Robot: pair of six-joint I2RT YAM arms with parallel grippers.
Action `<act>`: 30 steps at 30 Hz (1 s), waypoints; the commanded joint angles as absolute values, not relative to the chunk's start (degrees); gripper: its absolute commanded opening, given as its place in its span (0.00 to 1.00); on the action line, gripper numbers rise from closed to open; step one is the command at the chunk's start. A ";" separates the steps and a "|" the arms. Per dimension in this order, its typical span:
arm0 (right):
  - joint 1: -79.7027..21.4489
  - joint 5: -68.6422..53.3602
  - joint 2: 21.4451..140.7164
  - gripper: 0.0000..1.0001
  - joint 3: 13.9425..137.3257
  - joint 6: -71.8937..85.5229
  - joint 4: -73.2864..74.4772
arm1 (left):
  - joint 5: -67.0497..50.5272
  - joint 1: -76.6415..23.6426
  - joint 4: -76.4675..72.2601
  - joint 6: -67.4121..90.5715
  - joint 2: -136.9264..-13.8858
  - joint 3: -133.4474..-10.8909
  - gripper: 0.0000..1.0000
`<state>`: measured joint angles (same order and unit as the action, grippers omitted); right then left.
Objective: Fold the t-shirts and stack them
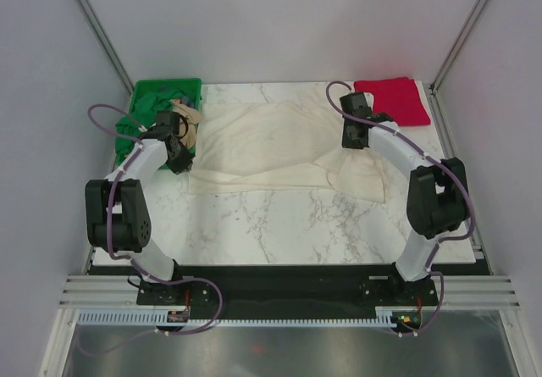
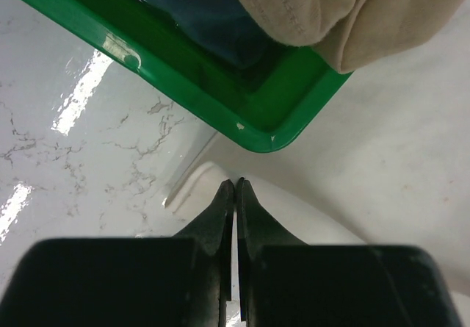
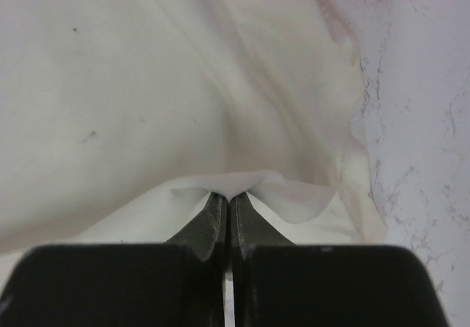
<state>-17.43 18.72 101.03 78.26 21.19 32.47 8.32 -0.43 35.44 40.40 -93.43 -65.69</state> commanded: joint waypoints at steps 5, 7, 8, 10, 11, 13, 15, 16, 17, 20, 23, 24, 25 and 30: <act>-16.96 23.89 109.85 0.00 91.48 17.23 33.74 | 7.12 -0.09 36.82 36.48 -95.89 -70.84 0.03; -16.96 27.23 111.44 0.00 93.85 16.09 34.36 | 7.12 -0.09 37.44 36.04 -96.50 -71.80 0.03; -16.96 28.29 113.01 0.00 94.65 14.87 34.89 | 7.12 -0.09 37.62 35.95 -96.59 -72.24 0.03; -16.96 31.37 114.43 0.02 96.58 13.63 35.51 | 6.86 -0.17 37.62 35.95 -96.68 -72.25 0.03; -16.96 32.07 115.39 0.16 97.03 12.67 35.77 | 6.59 -0.18 37.62 35.95 -96.94 -72.51 0.04; -16.96 31.73 116.01 0.54 97.47 12.22 35.77 | 5.63 -0.18 37.70 35.51 -97.29 -72.86 0.13; -16.96 31.12 116.02 0.88 97.38 12.22 35.42 | 4.14 -0.26 37.70 35.16 -97.65 -73.47 0.27; -16.96 31.11 115.84 0.92 97.12 12.48 35.42 | 3.52 -0.26 37.62 34.72 -97.47 -73.56 0.40; -16.88 31.11 114.53 0.98 96.77 12.83 35.42 | 3.25 -0.44 37.62 34.80 -95.90 -73.30 0.46; -15.74 28.84 108.21 0.98 91.78 16.33 33.06 | 4.65 -1.14 37.53 34.72 -90.29 -71.38 0.61; -11.70 22.17 98.38 0.98 77.15 22.75 27.89 | 7.73 -1.14 37.44 36.29 -83.35 -66.72 0.66; -10.56 20.15 95.91 0.98 73.95 24.59 26.82 | 7.73 -1.14 36.92 36.82 -81.67 -64.97 0.66; -8.46 15.08 91.19 0.98 70.44 28.26 25.41 | 7.47 -1.14 36.22 37.35 -80.08 -60.95 0.66; -6.94 8.09 77.47 0.97 49.45 36.73 18.73 | 4.75 -1.14 27.10 41.30 -68.85 -46.78 0.67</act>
